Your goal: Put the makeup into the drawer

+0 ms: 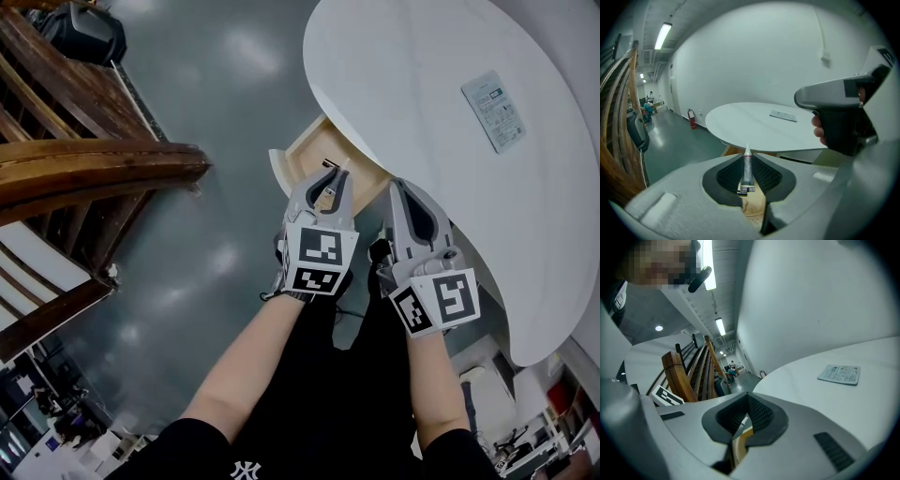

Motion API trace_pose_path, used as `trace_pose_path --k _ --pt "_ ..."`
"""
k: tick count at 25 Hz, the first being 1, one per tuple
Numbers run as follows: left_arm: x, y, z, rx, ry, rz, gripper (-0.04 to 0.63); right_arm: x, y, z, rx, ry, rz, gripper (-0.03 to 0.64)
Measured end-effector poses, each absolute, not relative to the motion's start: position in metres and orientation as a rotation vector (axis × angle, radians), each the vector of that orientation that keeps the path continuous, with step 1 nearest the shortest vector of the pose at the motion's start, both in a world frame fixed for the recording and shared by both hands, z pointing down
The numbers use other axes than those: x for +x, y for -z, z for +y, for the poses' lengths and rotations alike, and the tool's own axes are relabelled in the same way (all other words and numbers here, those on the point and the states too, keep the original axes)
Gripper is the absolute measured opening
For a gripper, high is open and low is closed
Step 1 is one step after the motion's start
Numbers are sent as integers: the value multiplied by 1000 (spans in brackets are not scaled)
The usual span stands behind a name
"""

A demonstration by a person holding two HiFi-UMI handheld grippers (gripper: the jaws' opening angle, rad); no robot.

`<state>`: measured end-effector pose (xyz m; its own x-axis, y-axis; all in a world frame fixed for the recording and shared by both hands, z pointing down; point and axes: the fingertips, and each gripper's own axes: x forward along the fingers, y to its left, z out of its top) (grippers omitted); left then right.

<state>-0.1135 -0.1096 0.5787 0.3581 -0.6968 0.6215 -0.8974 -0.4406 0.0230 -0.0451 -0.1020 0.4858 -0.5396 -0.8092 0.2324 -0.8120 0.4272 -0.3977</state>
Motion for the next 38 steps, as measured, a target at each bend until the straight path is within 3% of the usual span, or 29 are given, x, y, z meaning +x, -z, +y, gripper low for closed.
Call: trace_pose_path --k 20,38 --pt "-100 -669 -118 2259 -853 -1247 64 -51 -549 -121 1524 -774 -2605 15" --pt "-90 -690 -119 2265 -959 -1174 64 -41 -557 -131 1557 -794 -2591 15"
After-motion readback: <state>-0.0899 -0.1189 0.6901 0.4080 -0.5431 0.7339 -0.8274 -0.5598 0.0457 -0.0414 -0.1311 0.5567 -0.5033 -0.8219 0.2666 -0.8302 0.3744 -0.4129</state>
